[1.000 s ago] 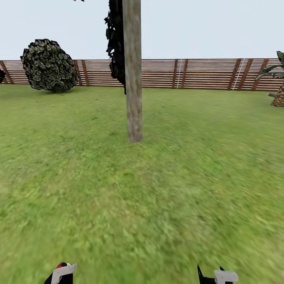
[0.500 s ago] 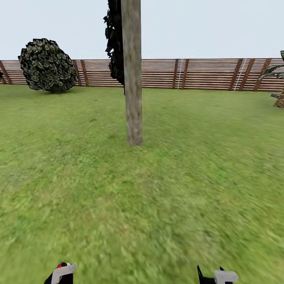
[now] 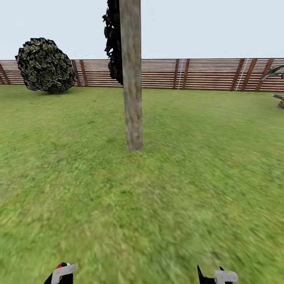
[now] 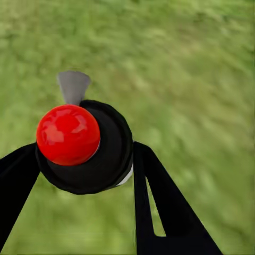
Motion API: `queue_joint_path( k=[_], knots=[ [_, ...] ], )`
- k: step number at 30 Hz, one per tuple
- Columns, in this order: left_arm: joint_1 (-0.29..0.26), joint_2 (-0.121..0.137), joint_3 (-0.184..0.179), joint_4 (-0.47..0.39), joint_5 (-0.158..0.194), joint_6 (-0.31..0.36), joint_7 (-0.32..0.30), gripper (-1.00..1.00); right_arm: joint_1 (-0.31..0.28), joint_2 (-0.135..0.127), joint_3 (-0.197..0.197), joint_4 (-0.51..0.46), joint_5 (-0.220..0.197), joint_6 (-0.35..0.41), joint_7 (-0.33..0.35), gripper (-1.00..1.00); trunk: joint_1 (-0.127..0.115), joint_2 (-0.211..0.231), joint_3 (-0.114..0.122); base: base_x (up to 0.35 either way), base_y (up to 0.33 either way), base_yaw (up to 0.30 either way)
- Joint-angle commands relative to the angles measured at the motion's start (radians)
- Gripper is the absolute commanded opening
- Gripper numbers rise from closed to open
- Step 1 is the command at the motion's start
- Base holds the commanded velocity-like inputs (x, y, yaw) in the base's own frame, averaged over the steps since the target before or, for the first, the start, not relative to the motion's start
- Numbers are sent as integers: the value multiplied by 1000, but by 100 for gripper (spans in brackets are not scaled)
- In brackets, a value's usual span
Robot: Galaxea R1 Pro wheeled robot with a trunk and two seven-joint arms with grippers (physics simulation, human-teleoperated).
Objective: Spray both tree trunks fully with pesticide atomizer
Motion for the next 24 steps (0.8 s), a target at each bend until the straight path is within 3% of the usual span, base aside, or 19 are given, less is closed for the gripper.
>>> queue_joint_path(
  k=[1, 24],
  knots=[
    [0, 0, 0, 0, 0, 0, 0, -100, 0, 0, 0, 0, 0, 0, 0, 100, 0, 0, 0, 338, 0, 0],
    [0, 0, 0, 0, 0, 0, 0, -100, 0, 0, 0, 2, 1, 0, 0, 100, 0, 0, 0, 338, 0, 0]
  ],
)
